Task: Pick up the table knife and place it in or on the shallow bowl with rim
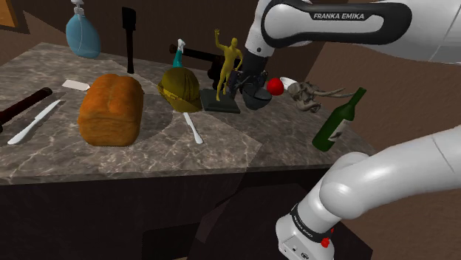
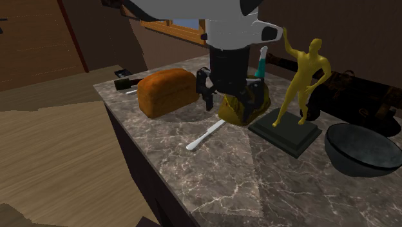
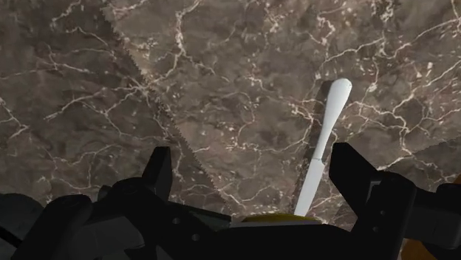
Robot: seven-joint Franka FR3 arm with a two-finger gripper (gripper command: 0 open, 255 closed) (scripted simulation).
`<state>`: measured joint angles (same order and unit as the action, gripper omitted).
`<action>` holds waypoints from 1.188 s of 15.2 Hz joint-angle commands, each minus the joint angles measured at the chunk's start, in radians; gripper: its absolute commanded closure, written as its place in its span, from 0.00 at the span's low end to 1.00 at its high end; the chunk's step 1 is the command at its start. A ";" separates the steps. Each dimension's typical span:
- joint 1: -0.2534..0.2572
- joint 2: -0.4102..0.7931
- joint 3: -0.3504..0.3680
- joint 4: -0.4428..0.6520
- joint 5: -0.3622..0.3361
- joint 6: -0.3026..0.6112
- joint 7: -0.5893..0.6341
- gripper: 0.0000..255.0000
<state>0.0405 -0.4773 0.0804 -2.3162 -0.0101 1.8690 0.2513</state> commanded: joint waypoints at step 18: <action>0.045 0.599 0.074 0.239 0.014 0.331 0.128 0.00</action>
<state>0.0837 0.1099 0.1534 -2.0757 0.0054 2.1857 0.3752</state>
